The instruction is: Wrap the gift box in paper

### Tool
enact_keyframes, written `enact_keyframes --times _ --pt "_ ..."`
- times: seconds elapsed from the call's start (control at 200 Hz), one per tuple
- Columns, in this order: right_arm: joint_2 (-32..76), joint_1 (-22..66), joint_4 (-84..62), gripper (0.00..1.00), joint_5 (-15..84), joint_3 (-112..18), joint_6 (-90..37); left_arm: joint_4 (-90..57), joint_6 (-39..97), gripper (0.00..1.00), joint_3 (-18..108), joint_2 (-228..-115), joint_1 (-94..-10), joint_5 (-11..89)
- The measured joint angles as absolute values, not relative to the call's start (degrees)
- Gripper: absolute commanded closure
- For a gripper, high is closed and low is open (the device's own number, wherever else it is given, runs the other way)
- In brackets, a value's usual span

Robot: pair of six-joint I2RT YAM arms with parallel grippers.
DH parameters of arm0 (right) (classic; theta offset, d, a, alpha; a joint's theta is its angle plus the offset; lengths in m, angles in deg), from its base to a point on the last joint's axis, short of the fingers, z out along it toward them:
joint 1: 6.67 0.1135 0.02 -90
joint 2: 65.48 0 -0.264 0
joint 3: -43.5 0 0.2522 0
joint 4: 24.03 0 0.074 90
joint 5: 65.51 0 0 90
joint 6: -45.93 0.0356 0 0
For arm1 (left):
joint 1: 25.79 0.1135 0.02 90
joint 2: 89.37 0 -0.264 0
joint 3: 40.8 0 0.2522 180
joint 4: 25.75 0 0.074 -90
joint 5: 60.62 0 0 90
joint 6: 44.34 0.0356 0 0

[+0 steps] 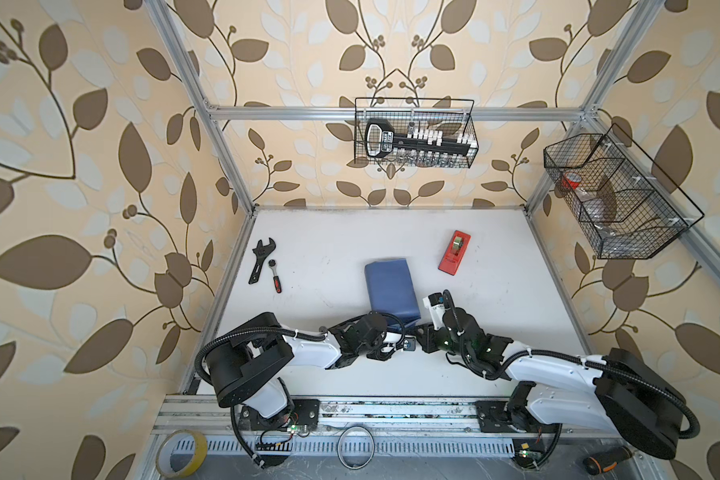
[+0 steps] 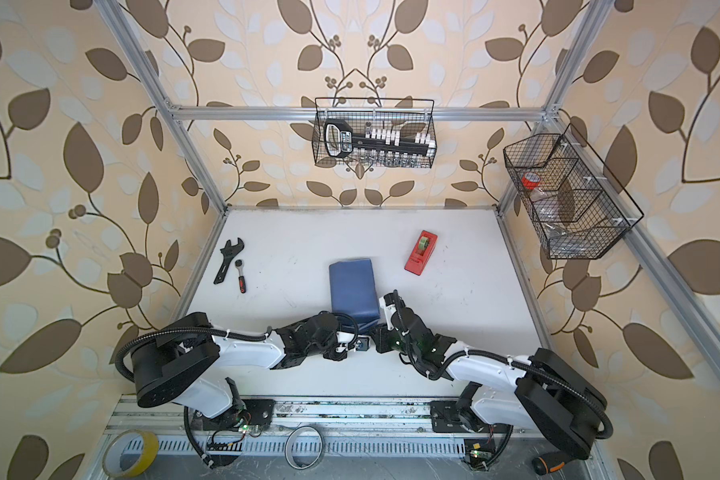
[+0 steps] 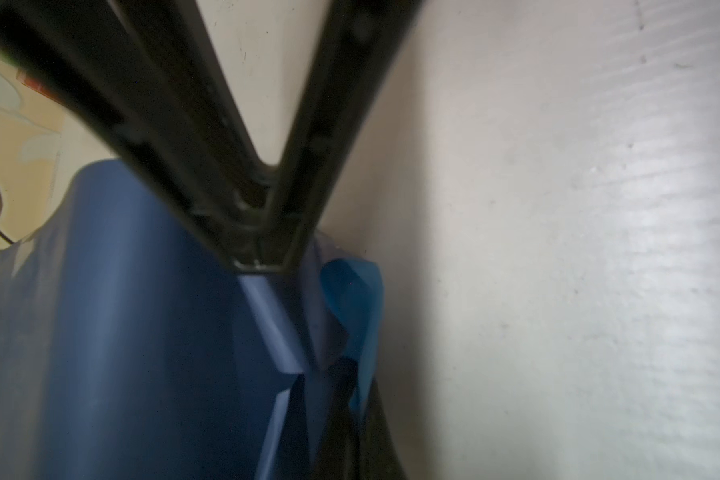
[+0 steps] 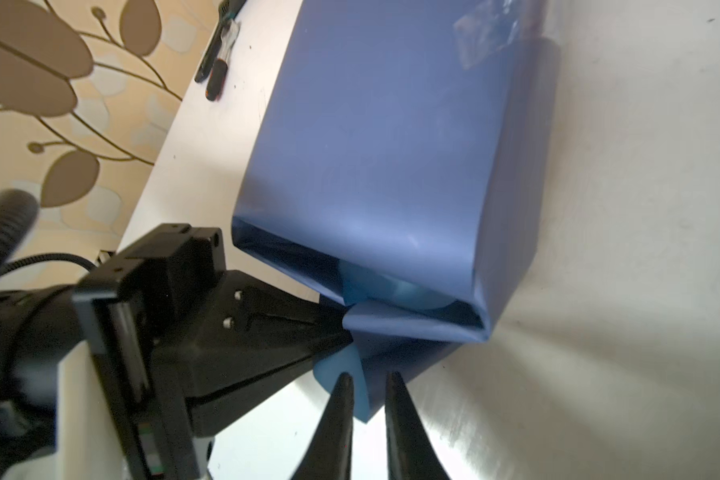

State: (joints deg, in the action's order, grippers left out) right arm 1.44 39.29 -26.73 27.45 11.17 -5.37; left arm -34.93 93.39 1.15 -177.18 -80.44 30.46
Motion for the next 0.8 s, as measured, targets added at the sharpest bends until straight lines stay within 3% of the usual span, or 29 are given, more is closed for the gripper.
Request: enact_keyframes --times 0.275,0.799 --pt "2.51 39.75 -29.66 0.86 26.93 17.14 -5.72 -36.31 91.88 1.0 -0.14 -174.88 -78.52 32.49" --pt "22.35 43.2 -54.16 0.96 24.15 17.03 -0.45 -36.55 90.85 1.0 -0.14 -174.49 -77.45 35.09"
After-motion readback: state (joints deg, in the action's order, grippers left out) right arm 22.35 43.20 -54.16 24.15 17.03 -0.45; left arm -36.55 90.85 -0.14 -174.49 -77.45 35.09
